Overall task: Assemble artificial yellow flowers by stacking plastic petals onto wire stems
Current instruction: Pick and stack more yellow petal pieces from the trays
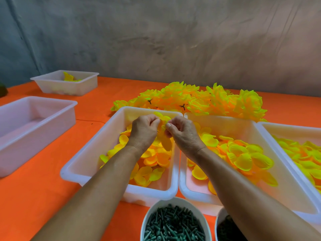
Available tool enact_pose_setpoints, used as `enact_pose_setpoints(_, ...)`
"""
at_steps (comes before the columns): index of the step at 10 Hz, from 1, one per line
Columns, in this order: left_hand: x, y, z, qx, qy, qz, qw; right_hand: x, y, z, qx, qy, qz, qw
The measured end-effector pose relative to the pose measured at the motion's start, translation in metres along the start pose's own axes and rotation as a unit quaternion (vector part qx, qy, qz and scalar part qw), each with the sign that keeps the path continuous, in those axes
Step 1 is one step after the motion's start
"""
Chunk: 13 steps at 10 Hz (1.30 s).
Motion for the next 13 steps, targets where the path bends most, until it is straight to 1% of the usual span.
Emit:
enact_pose_setpoints(1,-0.002,0.001,-0.005,0.024,0.018,0.013,0.999,-0.002,-0.003,-0.002,0.012,-0.007,-0.002,1.0)
enact_pose_setpoints(2,0.009,-0.01,-0.01,0.088,0.051,0.0,0.995,-0.005,-0.007,-0.003,0.052,-0.009,-0.004,0.999)
enact_pose_setpoints(3,0.014,-0.019,-0.021,0.1,0.095,-0.019,0.99,-0.008,-0.01,0.0,0.079,-0.028,0.004,0.996)
enact_pose_setpoints(4,0.014,-0.026,-0.027,0.109,0.133,-0.047,0.984,-0.01,-0.01,0.002,0.127,-0.049,0.023,0.99)
enact_pose_setpoints(5,0.016,-0.031,-0.03,0.096,0.156,-0.093,0.979,-0.009,-0.01,0.0,0.171,-0.053,0.031,0.983)
enact_pose_setpoints(6,0.016,-0.035,-0.034,0.082,0.184,-0.141,0.969,-0.01,-0.009,0.001,0.171,-0.052,0.027,0.984)
enact_pose_setpoints(7,0.015,-0.034,-0.034,0.077,0.202,-0.155,0.964,-0.01,-0.01,0.002,0.159,-0.056,0.018,0.985)
enact_pose_setpoints(8,0.014,-0.028,-0.03,0.068,0.202,-0.107,0.971,-0.01,-0.011,0.002,0.168,-0.064,0.015,0.984)
enact_pose_setpoints(9,0.011,-0.018,-0.022,0.029,0.154,-0.025,0.987,-0.01,-0.01,0.001,0.223,-0.067,0.031,0.972)
enact_pose_setpoints(10,0.008,-0.013,-0.017,0.009,0.119,0.013,0.993,-0.009,-0.009,-0.001,0.262,-0.038,0.045,0.963)
enact_pose_setpoints(11,0.007,-0.011,-0.014,0.002,0.105,0.024,0.994,-0.009,-0.008,0.002,0.219,-0.041,0.044,0.974)
enact_pose_setpoints(12,0.006,-0.01,-0.012,0.0,0.094,0.034,0.995,-0.008,-0.006,0.005,0.112,-0.051,0.03,0.992)
enact_pose_setpoints(13,0.007,-0.012,-0.012,-0.036,0.099,0.016,0.994,-0.007,-0.005,0.009,0.073,-0.049,0.013,0.996)
Point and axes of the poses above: each hand's wrist, its own x-axis towards the middle knuckle, its own z-axis out of the palm, y = z × x, the point moved 4 cm from there along x, towards the middle knuckle, and after that the axes turned 4 degrees about -x, right-handed, at the moved point
